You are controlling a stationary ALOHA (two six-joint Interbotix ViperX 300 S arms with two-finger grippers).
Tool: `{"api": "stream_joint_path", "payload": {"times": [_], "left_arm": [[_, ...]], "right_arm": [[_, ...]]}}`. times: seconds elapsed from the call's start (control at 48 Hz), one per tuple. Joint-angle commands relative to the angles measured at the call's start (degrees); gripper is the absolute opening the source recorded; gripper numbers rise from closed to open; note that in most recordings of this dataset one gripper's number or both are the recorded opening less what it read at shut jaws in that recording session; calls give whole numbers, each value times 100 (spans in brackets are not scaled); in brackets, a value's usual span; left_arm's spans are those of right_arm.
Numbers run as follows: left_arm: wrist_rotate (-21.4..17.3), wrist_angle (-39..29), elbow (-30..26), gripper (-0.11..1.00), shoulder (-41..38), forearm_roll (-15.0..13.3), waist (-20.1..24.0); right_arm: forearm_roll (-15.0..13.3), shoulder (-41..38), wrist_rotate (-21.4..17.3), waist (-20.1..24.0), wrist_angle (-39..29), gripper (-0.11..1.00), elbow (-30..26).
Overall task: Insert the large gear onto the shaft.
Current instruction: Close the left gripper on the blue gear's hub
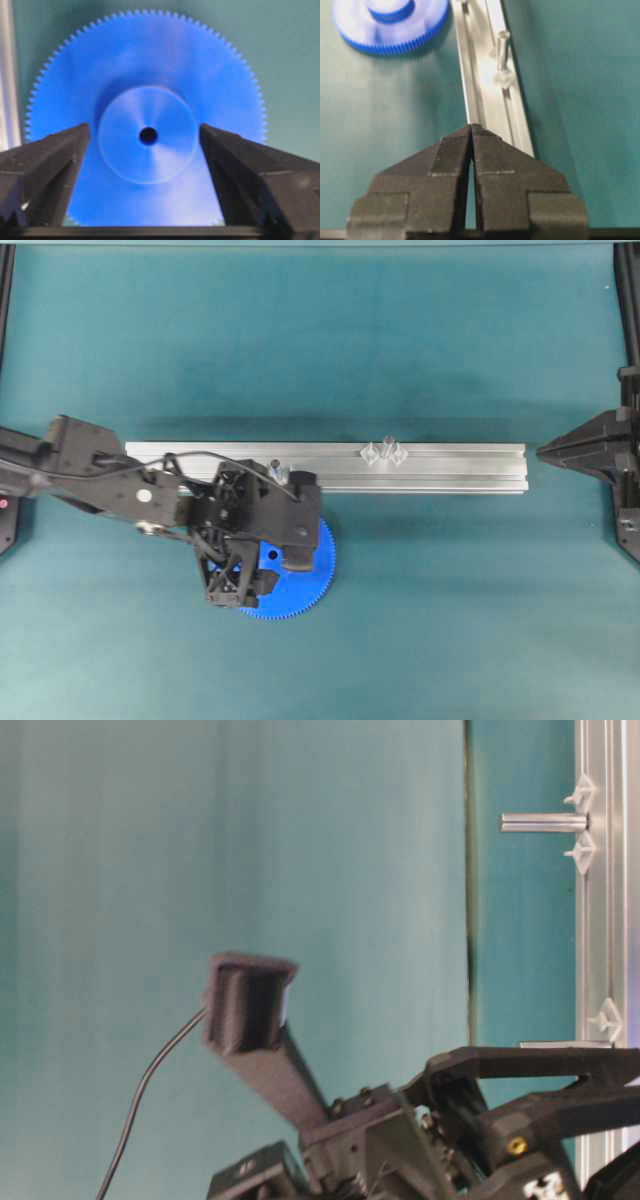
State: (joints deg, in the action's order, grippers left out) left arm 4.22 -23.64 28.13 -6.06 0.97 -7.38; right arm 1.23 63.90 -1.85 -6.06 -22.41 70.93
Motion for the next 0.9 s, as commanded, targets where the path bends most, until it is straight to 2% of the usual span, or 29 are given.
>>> {"api": "stream_joint_path", "payload": {"times": [0.0, 0.876], "left_arm": [[0, -185, -220, 91, -26, 9, -26], [18, -668, -439, 91, -457, 9, -26]], "right_arm": [[0, -35, -44, -18, 35, 9, -35], [0, 9, -44, -18, 123, 9, 18]]}}
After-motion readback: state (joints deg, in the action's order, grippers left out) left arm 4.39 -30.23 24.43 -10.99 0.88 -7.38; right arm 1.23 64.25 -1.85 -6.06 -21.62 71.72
